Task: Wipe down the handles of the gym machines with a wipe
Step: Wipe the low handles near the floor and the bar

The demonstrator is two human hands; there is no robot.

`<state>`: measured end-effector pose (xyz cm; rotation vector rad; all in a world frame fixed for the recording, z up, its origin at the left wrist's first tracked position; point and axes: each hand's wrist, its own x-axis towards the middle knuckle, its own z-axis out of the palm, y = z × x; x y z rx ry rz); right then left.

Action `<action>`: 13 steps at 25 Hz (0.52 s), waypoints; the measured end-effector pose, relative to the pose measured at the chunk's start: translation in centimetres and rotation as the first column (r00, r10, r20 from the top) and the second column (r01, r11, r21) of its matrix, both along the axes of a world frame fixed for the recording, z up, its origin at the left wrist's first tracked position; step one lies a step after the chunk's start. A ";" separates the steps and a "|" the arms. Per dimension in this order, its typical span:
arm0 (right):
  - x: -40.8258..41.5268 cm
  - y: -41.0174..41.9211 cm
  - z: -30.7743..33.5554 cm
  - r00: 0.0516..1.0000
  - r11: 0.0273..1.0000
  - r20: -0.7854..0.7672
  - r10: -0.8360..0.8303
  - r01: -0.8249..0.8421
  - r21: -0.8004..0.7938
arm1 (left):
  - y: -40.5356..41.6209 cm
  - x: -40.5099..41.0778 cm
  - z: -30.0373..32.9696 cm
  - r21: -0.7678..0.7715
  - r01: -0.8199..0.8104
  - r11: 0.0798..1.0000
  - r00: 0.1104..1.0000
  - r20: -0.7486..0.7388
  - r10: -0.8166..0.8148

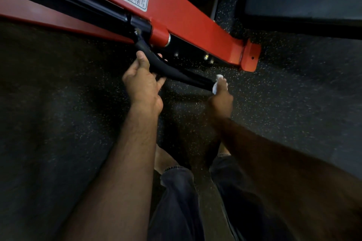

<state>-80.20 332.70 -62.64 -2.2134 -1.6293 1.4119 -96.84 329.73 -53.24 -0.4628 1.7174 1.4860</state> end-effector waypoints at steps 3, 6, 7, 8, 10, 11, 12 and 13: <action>-1.7 0.1 0.6 0.994 0.994 -0.029 -0.107 0.108 0.027 | 0.0 0.1 0.1 0.009 -0.010 1.000 1.000 -0.004 0.010; -5.3 -2.7 5.6 0.966 0.990 -0.255 -0.042 0.076 0.122 | 0.2 0.3 0.4 -0.004 -0.035 0.999 0.999 -0.002 0.035; -6.1 -3.5 6.7 0.966 0.990 -0.258 -0.007 0.043 0.131 | 0.3 0.4 0.6 -0.007 -0.039 0.999 0.999 -0.005 0.039; -6.4 -3.4 6.9 0.973 0.990 -0.222 -0.056 0.083 0.115 | 0.4 0.4 0.6 -0.010 -0.041 0.999 0.999 -0.004 0.041; -5.9 -0.9 5.7 0.877 0.887 -0.130 -0.462 0.460 -0.044 | 0.3 0.4 0.6 -0.018 -0.045 0.999 0.999 0.016 0.045; -5.3 0.8 4.8 0.720 0.720 -0.070 -0.690 0.673 -0.170 | 0.3 0.3 0.6 -0.017 -0.049 0.999 0.998 0.024 0.049; -4.4 2.1 3.8 0.543 0.525 -0.031 -0.839 0.795 -0.304 | 0.2 0.2 0.4 -0.009 -0.050 0.999 0.998 0.026 0.050; -3.6 3.2 2.7 0.365 0.351 -0.044 -0.930 0.847 -0.399 | 0.1 0.3 0.2 0.004 -0.047 0.999 0.999 0.027 0.046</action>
